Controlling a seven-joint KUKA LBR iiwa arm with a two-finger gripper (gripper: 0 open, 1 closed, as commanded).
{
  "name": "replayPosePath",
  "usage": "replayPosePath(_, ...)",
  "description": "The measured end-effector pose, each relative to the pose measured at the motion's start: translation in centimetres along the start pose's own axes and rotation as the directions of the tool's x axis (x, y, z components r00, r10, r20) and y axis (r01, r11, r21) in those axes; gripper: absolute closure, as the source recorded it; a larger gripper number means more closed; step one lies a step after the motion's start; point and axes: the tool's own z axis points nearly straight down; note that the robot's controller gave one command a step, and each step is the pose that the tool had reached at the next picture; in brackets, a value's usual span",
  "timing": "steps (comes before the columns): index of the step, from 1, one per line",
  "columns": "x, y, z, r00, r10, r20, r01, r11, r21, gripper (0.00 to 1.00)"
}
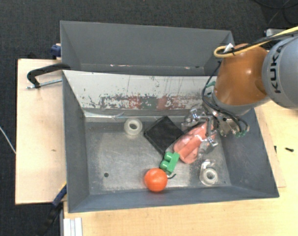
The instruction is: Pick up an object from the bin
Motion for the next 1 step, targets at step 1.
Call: replayPosePath(1, 0.64, 0.05, -0.11, 1.0, 0.021, 0.0, -0.021, 1.0, 0.0, 1.0)
